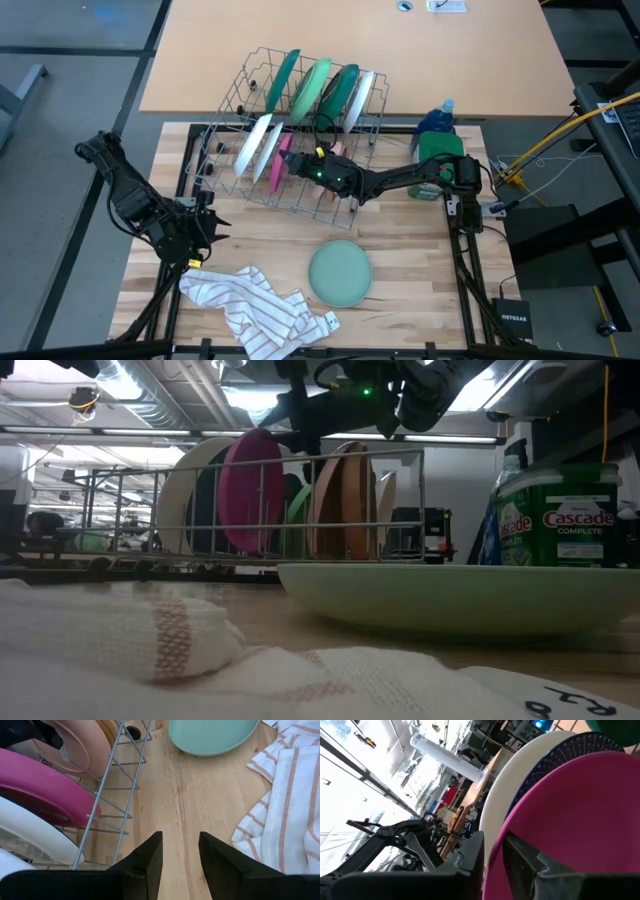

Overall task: Sort dishes
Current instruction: Put the pink plate in the dish rack

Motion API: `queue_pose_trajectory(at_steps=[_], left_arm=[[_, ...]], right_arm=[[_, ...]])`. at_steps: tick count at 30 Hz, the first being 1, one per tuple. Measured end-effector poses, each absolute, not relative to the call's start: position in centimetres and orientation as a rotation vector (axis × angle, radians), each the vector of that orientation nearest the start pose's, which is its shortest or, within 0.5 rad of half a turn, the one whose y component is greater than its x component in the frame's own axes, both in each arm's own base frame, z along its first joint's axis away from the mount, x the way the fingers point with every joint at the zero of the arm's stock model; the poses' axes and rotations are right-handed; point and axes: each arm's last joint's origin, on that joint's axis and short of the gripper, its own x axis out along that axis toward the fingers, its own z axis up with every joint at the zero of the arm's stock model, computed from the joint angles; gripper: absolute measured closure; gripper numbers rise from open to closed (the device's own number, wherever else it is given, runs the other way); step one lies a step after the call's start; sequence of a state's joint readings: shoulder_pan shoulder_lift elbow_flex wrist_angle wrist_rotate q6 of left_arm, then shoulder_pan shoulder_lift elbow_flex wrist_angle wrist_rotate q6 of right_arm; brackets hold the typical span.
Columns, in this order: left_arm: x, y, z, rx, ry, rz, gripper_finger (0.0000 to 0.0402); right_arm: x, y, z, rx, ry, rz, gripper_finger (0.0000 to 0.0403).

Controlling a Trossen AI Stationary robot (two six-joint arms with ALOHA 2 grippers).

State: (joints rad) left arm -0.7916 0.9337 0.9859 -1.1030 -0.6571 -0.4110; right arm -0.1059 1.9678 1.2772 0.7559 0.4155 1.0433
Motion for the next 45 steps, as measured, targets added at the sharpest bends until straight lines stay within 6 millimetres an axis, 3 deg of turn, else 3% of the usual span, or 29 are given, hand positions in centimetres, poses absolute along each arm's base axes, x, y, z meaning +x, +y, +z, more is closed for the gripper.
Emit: queue_pose_trajectory(at_steps=[14,29,39,45], left_arm=[[11.8,-9.4,31.0,0.299,0.782,0.044,0.0283],[11.8,-9.4,31.0,0.3,0.782,0.044,0.0283],[11.8,-9.4,31.0,0.324,0.785,0.035,0.0283],[11.8,-9.4,31.0,0.326,0.785,0.034,0.0283]], right_arm=[[43.9,-5.9,24.4,1.029,-0.338,-0.437,0.0248],[43.6,-8.2,24.5,1.212,-0.408,-0.429,0.0262],[43.5,-8.0,25.5,1.219,-0.481,-0.347,0.0262],[43.6,-8.0,24.9,1.226,-0.446,-0.411,0.0262]])
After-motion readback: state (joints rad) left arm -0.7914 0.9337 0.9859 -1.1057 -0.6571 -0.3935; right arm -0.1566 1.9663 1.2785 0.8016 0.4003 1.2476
